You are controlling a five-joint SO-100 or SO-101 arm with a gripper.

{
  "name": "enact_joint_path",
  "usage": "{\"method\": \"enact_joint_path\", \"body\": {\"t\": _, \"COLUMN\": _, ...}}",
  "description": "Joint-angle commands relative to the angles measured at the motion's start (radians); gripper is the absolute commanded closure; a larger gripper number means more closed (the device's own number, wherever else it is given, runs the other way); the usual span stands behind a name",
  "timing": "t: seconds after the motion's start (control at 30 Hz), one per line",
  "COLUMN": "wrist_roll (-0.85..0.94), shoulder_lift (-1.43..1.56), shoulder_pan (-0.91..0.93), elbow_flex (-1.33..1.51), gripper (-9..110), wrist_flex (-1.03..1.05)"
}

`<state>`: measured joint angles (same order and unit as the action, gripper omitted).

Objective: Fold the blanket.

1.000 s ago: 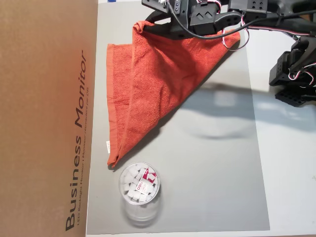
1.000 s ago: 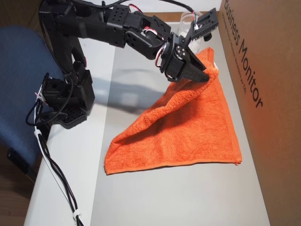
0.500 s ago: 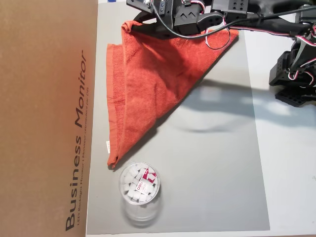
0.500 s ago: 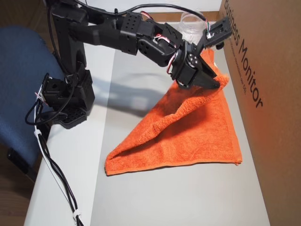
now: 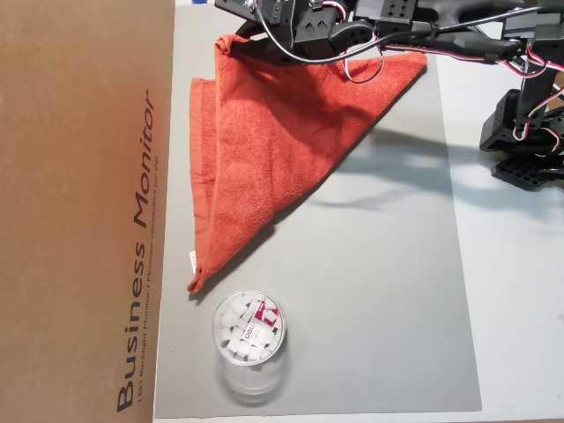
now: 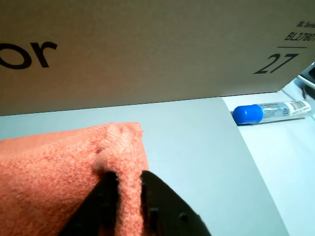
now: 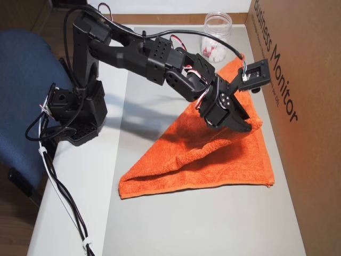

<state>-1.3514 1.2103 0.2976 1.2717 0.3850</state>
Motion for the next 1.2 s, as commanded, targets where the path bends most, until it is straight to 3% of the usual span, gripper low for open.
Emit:
{"method": "enact_joint_path", "body": {"t": 0.0, "wrist_roll": -0.006, "shoulder_lift": -0.023, "shoulder_pan": 0.009, "elbow_flex": -0.091, "gripper": 102, "wrist_flex": -0.023}}
{"method": "enact_joint_path", "body": {"t": 0.6, "wrist_roll": -0.006, "shoulder_lift": -0.379, "shoulder_pan": 0.026, "elbow_flex": -0.426, "gripper": 102, "wrist_flex": -0.067}}
{"method": "enact_joint_path", "body": {"t": 0.83, "wrist_roll": -0.006, "shoulder_lift": -0.41, "shoulder_pan": 0.041, "elbow_flex": -0.448, "gripper": 102, "wrist_flex": -0.215}}
{"method": "enact_joint_path", "body": {"t": 1.17, "wrist_roll": -0.008, "shoulder_lift": -0.425, "shoulder_pan": 0.043, "elbow_flex": -0.505, "gripper": 102, "wrist_flex": -0.221}}
